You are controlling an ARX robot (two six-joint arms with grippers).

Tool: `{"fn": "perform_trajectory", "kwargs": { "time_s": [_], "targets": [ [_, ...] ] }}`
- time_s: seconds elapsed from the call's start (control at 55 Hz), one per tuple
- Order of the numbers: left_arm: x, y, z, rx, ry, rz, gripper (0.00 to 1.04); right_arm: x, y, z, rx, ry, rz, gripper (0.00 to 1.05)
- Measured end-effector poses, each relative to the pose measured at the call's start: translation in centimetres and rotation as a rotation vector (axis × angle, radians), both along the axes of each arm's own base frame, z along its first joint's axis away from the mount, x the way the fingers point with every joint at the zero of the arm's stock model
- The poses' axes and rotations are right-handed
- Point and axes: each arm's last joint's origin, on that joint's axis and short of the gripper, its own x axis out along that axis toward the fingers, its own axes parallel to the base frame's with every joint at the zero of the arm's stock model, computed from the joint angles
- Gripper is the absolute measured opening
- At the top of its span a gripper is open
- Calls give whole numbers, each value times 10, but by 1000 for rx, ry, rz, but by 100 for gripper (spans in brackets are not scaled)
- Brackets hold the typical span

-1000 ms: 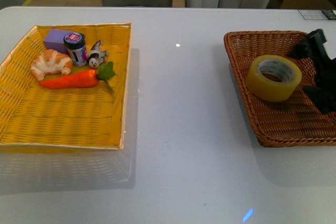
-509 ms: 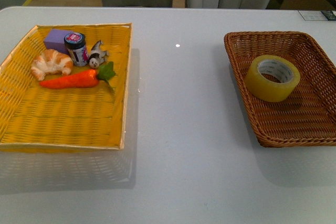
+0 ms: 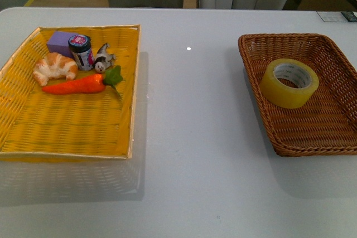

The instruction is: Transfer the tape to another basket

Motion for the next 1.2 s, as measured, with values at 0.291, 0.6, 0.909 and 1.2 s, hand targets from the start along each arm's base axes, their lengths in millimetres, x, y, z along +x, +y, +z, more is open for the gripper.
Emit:
{"fn": "perform_trajectory", "kwargs": {
  "time_s": [0.291, 0.6, 0.909, 1.2],
  "targets": [
    [0, 0, 0, 0, 0, 0, 2, -22, 16, -12, -22, -8, 10, 2],
    [0, 0, 0, 0, 0, 0, 2, -37, 16, -8, -22, -18, 2, 2],
    [0, 0, 0, 0, 0, 0, 2, -52, 16, -4, -22, -31, 2, 2],
    [0, 0, 0, 0, 0, 0, 2, -60, 16, -4, -22, -33, 3, 2]
  ]
}}
